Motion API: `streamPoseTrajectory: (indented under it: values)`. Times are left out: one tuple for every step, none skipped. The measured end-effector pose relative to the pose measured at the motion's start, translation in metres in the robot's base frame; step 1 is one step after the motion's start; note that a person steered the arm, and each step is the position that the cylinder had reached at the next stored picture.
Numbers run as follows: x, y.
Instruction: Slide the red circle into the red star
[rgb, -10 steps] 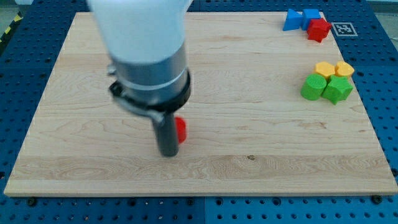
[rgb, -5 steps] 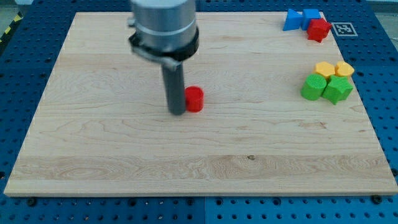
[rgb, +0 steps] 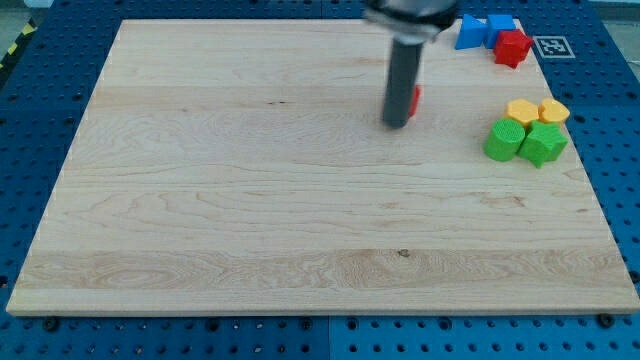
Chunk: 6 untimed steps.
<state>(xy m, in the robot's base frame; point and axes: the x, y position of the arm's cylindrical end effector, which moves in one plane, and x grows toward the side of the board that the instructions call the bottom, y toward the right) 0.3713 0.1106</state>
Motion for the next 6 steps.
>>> streamPoseTrajectory:
  values:
    - [-0.027,0.023]
    - [-0.018,0.01]
    - [-0.027,0.001]
    - [-0.052,0.015]
    - [-0.067,0.058]
    - [-0.067,0.052]
